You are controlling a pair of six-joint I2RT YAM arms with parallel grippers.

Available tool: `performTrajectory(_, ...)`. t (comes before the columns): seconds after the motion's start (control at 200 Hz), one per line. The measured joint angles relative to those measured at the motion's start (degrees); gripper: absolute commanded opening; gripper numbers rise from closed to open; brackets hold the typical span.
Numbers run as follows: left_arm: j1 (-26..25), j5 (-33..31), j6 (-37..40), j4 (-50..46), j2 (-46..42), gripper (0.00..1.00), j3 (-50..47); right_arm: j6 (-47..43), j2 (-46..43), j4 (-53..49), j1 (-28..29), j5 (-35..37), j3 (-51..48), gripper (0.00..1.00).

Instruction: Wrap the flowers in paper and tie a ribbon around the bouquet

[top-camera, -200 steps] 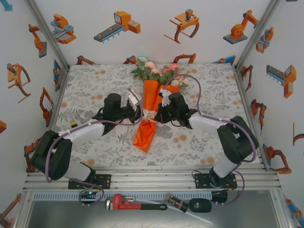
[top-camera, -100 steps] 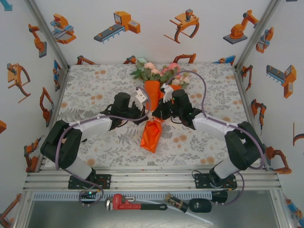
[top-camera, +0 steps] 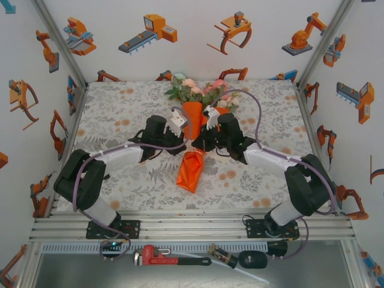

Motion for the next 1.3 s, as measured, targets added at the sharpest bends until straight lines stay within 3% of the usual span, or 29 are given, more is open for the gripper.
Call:
performTrajectory(0.21, 0.02, 0.31, 0.42, 1.22, -6.73, 0.41, -3.04, -0.02, 0.00, -1.18, -0.04, 0.79, 0.00, 0.01)
performTrajectory(0.305, 0.02, 1.38, 0.90, 1.68, -6.99, 0.42, -3.06, -0.02, 0.00, -1.20, -0.04, 0.76, 0.00, 0.01)
performTrajectory(0.541, 0.04, 6.40, 1.46, 2.34, -6.47, 0.56, -3.06, -0.04, 0.00, -1.29, -0.04, 0.52, 0.00, 0.01)
performTrajectory(0.651, 0.04, 9.05, 1.57, 4.31, -5.29, 0.42, -3.02, -0.02, 0.00, -1.29, -0.04, -0.17, 0.00, 0.01)
performTrajectory(0.761, 0.04, 10.67, 1.73, 4.46, -3.26, 0.00, -2.05, -0.02, 0.00, -1.27, -0.04, -0.76, 0.00, 0.02)
performTrajectory(0.916, 0.11, 10.99, 1.49, 4.57, -2.54, 0.00, -1.86, -0.02, -0.02, -1.55, -0.04, 0.04, 0.00, 0.04)
performTrajectory(1.081, 2.27, 7.41, -1.75, 4.85, -5.07, 0.00, -2.82, -0.50, -1.29, -5.20, -0.31, 6.38, -1.01, 0.07)
performTrajectory(1.302, 4.98, 3.50, -5.01, 6.38, -10.10, 0.00, -5.29, -1.64, -2.16, -8.57, -0.57, 8.70, -4.02, 0.30)
